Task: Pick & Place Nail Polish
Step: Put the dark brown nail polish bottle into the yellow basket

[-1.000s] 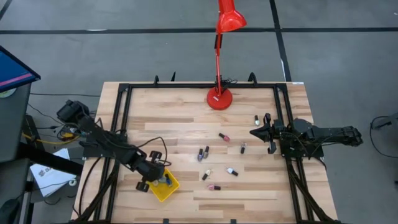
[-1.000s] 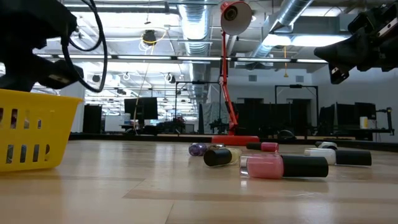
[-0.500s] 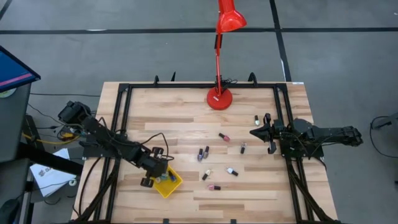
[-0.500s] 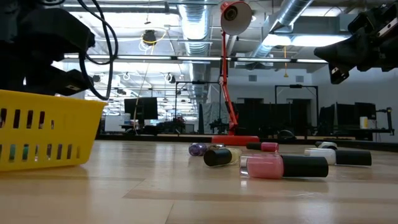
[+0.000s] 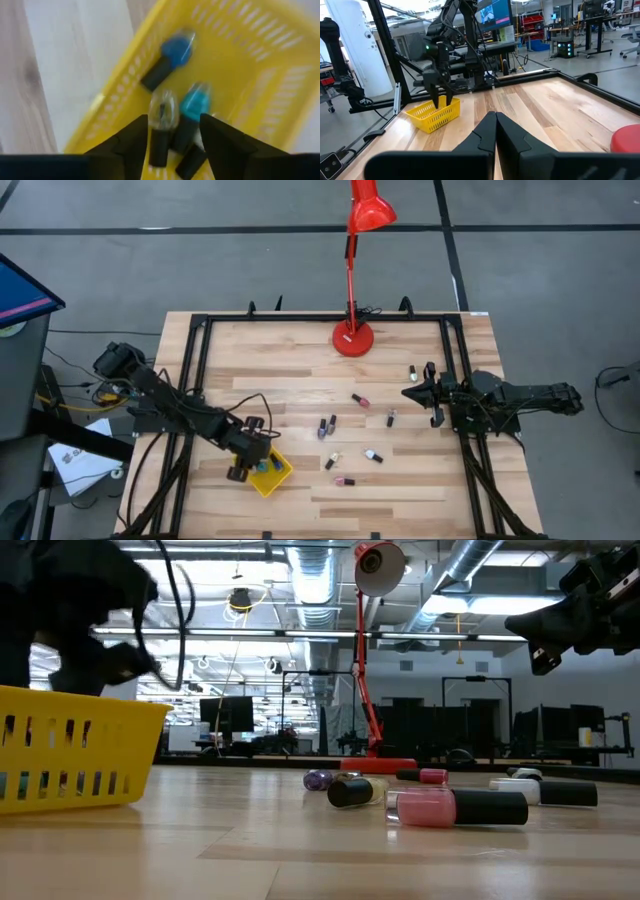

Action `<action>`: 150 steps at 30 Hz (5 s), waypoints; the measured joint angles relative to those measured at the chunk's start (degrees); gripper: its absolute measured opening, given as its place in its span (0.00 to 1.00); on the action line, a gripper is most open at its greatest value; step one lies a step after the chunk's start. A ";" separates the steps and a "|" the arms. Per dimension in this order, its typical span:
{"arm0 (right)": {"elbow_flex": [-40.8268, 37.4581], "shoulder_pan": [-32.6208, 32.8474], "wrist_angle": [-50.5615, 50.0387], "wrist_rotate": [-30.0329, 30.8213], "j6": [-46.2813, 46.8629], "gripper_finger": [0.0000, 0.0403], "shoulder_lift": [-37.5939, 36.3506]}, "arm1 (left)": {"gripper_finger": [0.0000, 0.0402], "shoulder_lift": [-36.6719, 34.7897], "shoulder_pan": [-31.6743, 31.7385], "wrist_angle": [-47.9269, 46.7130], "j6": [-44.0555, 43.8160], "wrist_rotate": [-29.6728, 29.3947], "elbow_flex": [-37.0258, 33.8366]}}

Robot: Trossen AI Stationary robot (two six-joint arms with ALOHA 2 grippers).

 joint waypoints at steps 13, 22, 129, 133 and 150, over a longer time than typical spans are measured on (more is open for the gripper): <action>0.01 0.00 -0.14 0.00 0.02 0.00 0.01 | 0.48 -16.17 4.80 6.17 9.32 -13.68 4.19; 0.00 0.00 0.01 -0.01 0.02 0.00 0.02 | 0.51 -9.51 23.43 20.77 24.85 0.13 4.13; 0.01 0.00 0.01 0.00 0.01 0.00 -0.11 | 0.26 19.77 21.14 33.10 8.77 -11.39 12.81; 0.00 0.00 0.16 -0.02 0.00 0.00 -0.11 | 0.26 10.76 20.70 22.93 9.26 -8.25 12.91; 0.02 0.00 0.00 0.00 0.02 0.00 -0.15 | 0.26 -7.62 -1.61 -6.63 6.96 -1.47 12.86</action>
